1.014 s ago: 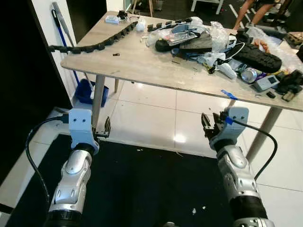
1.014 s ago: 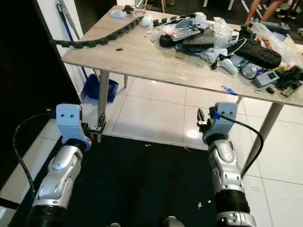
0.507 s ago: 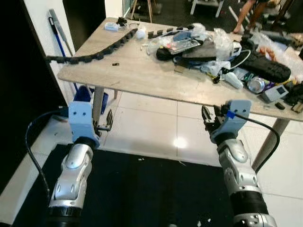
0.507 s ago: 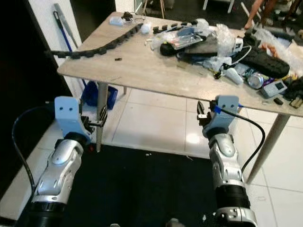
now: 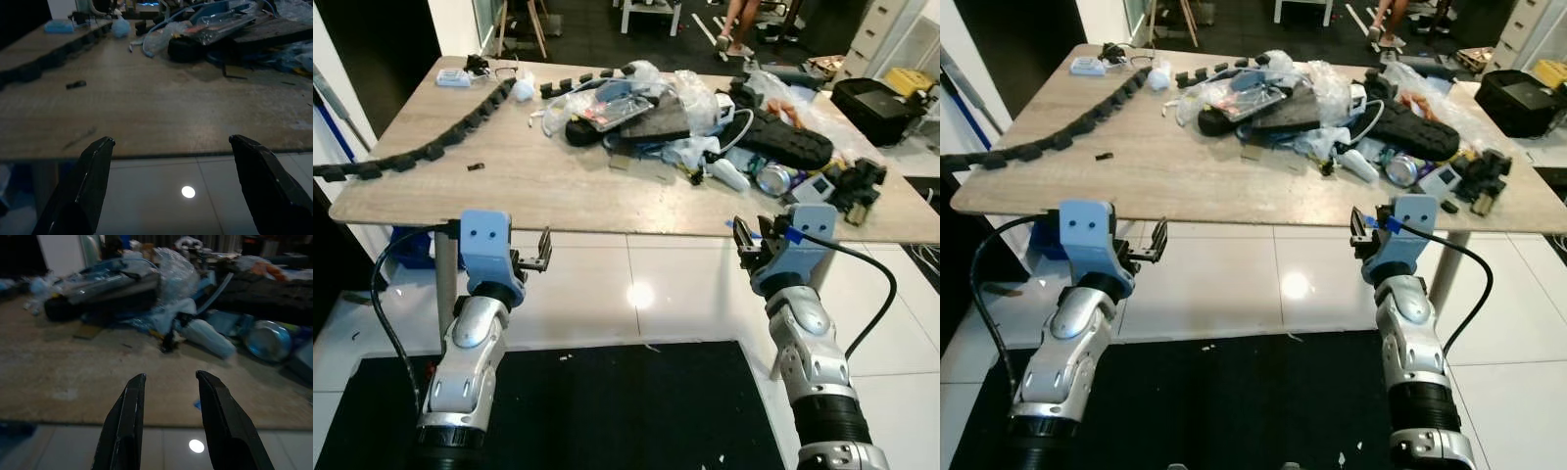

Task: Picking trash to rubbish bin

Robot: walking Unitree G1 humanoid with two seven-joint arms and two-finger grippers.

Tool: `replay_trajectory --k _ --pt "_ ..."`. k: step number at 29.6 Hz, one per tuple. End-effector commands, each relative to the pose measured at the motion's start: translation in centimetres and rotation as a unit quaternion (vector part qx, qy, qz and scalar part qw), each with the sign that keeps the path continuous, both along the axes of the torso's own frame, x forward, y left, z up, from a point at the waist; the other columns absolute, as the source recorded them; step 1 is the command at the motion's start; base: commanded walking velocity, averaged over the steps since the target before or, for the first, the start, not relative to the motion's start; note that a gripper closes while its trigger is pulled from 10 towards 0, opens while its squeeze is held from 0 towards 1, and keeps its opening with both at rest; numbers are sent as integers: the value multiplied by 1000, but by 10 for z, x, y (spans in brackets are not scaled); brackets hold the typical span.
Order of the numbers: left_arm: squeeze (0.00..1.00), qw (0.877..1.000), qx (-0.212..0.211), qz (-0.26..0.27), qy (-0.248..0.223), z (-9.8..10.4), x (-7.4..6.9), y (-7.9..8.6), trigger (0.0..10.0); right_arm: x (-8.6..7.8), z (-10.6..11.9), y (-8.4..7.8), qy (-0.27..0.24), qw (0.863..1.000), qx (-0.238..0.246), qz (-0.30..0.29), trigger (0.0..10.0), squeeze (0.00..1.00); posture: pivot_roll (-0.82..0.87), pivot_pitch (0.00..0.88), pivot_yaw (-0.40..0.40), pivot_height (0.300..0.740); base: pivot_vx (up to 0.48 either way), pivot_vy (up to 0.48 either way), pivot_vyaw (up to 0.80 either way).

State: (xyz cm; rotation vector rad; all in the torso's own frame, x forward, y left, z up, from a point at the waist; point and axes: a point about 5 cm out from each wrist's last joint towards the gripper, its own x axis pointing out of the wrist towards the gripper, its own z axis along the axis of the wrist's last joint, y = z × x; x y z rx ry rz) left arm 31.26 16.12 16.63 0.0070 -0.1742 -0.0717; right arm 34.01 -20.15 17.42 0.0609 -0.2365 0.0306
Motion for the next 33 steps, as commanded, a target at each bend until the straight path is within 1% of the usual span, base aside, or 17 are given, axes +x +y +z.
replay_trajectory --k 1,11,21,33 --pt "0 1000 5 -6 7 -2 0 -3 10000 -1 2 -4 -2 1000 4 -4 10000 0 -10 99 -31 740 349 0 0" --pt "0 1000 3 -7 6 -1 0 -4 10000 0 9 2 -11 1000 -17 13 10000 0 -11 99 -31 740 348 0 0" --pt "0 1000 4 -8 6 -1 1 -3 10000 0 11 3 -17 1000 -16 14 10000 0 -10 98 -30 740 346 0 0" --pt "0 1000 3 -5 10 -3 0 -3 10000 0 9 7 -10 999 -20 24 10000 0 -10 100 -35 740 347 0 0"
